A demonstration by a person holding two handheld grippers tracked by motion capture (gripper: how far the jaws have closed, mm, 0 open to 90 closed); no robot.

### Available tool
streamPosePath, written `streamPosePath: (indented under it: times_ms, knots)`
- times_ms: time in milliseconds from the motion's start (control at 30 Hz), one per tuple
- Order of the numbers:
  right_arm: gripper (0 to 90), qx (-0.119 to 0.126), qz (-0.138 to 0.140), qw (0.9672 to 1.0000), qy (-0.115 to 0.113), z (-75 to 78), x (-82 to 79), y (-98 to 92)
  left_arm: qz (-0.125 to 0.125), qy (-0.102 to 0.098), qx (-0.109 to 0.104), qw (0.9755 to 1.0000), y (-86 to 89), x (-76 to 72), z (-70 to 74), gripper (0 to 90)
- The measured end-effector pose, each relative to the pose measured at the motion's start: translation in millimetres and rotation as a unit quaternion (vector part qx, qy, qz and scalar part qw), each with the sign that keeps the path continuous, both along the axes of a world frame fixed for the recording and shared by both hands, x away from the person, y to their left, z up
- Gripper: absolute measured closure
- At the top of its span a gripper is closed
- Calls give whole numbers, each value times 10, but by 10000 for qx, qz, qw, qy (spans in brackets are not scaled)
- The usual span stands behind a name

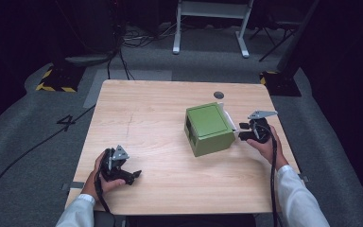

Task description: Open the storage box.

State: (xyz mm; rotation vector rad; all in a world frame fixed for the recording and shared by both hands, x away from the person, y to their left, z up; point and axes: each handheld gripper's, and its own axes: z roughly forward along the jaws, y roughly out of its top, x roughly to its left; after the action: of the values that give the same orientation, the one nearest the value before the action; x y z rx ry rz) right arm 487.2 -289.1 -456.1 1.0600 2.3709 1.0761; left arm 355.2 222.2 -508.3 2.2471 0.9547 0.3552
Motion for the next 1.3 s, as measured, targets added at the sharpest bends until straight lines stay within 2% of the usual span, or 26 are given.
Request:
streamPosePath:
  times_ms: [533, 700, 1300]
  knots:
    - [514, 278, -379, 9988, 146, -66, 61, -438, -2, 0, 1, 10000, 0, 0, 0, 5]
    - [530, 319, -414, 9985, 167, -74, 66, -489, -1, 1, -1, 10000, 0, 0, 0, 4]
    - [558, 216, -541, 9983, 18, -53, 64, -566, -4, -4, -2, 10000, 0, 1, 0, 4]
